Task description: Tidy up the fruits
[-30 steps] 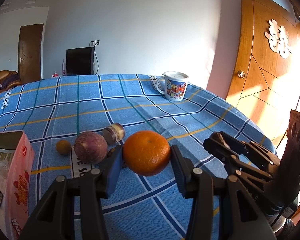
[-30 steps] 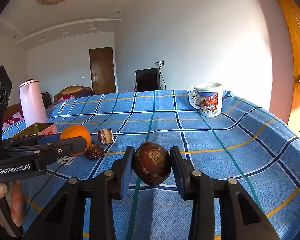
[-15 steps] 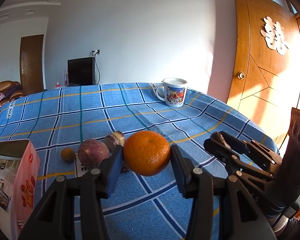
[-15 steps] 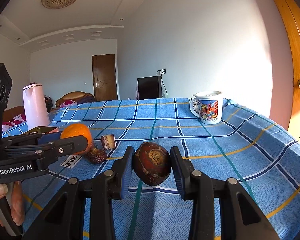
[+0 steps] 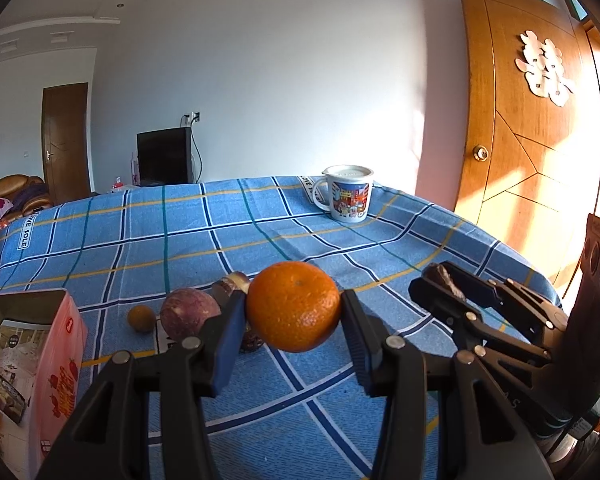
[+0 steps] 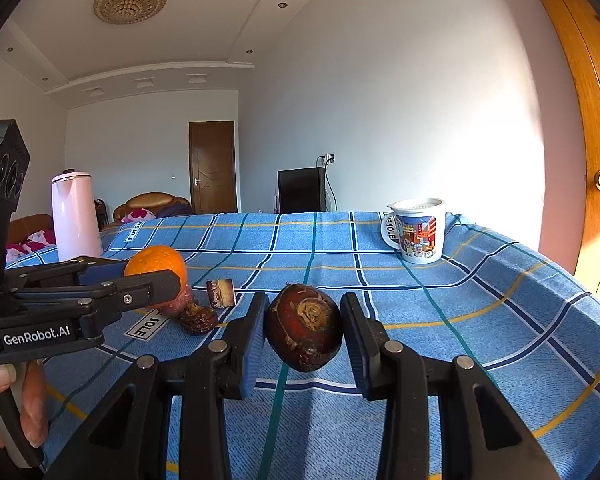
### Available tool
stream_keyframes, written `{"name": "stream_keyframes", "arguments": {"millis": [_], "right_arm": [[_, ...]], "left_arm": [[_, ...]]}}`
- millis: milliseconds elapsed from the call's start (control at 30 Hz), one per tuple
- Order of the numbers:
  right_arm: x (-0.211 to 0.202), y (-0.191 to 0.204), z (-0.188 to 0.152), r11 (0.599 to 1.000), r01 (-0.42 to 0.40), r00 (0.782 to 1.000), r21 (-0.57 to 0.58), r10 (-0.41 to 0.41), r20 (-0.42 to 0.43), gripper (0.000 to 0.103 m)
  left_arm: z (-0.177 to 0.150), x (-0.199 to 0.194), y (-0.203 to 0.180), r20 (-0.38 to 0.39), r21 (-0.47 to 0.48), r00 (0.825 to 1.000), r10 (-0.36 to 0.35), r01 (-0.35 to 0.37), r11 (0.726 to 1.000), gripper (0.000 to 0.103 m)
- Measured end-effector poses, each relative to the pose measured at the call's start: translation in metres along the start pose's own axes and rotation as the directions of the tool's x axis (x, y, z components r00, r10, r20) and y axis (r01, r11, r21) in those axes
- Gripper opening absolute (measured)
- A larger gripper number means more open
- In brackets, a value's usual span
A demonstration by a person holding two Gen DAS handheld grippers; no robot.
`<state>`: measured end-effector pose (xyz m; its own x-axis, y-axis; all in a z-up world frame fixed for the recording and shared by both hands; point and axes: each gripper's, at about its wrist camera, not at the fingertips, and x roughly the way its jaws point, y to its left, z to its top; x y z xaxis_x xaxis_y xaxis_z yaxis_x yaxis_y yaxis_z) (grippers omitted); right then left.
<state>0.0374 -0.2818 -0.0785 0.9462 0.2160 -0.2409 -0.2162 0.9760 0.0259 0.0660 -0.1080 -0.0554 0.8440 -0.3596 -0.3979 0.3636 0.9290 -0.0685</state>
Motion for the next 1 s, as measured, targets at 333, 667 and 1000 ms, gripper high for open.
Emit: {"name": "stream_keyframes", "arguments": {"millis": [333, 667, 1000], "right_arm": [[-0.007, 0.005, -0.002, 0.999, -0.005, 0.999, -0.035, 0.006, 0.037, 0.039], [-0.001, 0.009, 0.004, 0.999, -0.004, 1.0, -0.054, 0.003, -0.008, 0.039], [-0.004, 0.048, 0.031, 0.989, -0.144, 0.989, -0.045, 0.143, -0.021, 0.039]], "left_arm": [[-0.001, -0.005, 0.0, 0.028, 0.008, 1.0, 0.007, -0.008, 1.0, 0.049], [0.002, -0.023, 0.009, 0.074, 0.012, 0.996, 0.044, -0.045, 0.999, 0.049], [0.006, -0.062, 0.038, 0.118, -0.019, 0.985, 0.124, -0.122, 0.992, 0.049]]}}
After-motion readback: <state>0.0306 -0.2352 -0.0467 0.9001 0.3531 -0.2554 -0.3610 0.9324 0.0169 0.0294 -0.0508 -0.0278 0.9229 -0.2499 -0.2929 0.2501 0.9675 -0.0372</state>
